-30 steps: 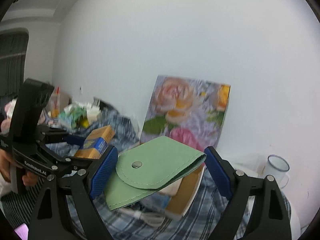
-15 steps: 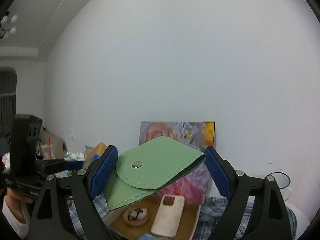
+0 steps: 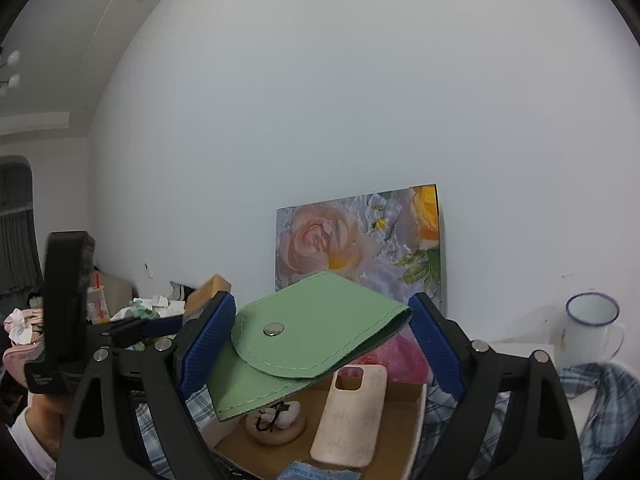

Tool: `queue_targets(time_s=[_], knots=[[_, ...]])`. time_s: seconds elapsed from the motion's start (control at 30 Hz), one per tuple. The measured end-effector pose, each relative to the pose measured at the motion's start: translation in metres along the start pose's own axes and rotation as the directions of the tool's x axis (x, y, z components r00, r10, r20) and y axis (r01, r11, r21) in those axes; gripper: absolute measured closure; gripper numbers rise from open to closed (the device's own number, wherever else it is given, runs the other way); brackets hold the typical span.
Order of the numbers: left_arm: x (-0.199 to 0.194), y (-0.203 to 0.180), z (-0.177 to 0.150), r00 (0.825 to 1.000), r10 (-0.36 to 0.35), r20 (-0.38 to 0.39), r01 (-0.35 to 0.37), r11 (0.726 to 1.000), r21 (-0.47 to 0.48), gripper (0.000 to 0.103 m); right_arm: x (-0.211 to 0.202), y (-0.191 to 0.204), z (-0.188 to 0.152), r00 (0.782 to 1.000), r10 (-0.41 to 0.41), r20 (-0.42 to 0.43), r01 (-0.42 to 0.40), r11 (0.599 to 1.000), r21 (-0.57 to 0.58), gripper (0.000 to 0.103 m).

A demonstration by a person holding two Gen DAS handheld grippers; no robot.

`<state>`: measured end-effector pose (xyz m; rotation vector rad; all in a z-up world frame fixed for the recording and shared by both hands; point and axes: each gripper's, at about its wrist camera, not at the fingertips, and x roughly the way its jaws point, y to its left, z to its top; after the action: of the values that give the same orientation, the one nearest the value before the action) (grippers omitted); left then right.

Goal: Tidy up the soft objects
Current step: 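Carry the cigarette pack and green pouch over the box with both grippers, then release the cigarette pack and green pouch into the box with both grippers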

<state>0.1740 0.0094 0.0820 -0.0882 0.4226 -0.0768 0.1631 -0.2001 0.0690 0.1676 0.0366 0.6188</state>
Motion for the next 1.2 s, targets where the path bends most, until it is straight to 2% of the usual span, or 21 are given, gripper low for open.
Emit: queue_targets(time_s=[0.07,0.23,0.5,0.63,0.7,0.83,0.97,1.2], knots=[[0.006,0.001,-0.005,1.000,-0.009,-0.022,0.008,1.000,-0.005,0.018,0.005,-0.001,-0.006,1.000,-0.007,-0.010,0.007,1.000,0.005,0.016],[0.020,-0.005,-0.018,0.999,0.023,-0.048,-0.021,0.998,0.051,0.018,0.014,-0.009,-0.015,0.999,-0.012,-0.037,0.013,0.999,0.040,0.016],[0.046,-0.014,-0.036,0.994,0.020,-0.104,-0.011,0.996,0.089,0.018,0.038,-0.012,-0.033,0.990,-0.011,-0.142,0.018,0.998,0.052,0.016],[0.061,-0.019,-0.048,0.988,0.060,-0.139,-0.042,0.991,0.124,0.018,0.047,-0.015,-0.042,0.982,0.000,-0.187,0.014,0.997,0.073,0.016],[0.065,-0.018,-0.051,0.986,0.052,-0.157,-0.033,0.992,0.121,0.018,0.051,-0.019,-0.047,0.979,0.019,-0.204,0.001,0.995,0.102,0.016],[0.072,-0.015,-0.057,0.981,0.027,-0.191,-0.006,0.994,0.107,0.018,0.061,-0.035,-0.060,0.968,0.074,-0.239,-0.023,0.978,0.206,0.016],[0.082,-0.011,-0.063,0.972,0.009,-0.237,0.011,0.996,0.085,0.018,0.073,-0.036,-0.070,0.950,0.067,-0.304,-0.002,0.978,0.209,0.016],[0.085,-0.016,-0.071,0.970,0.009,-0.244,0.019,0.994,0.110,0.018,0.083,-0.034,-0.081,0.925,0.060,-0.375,0.018,0.979,0.201,0.015]])
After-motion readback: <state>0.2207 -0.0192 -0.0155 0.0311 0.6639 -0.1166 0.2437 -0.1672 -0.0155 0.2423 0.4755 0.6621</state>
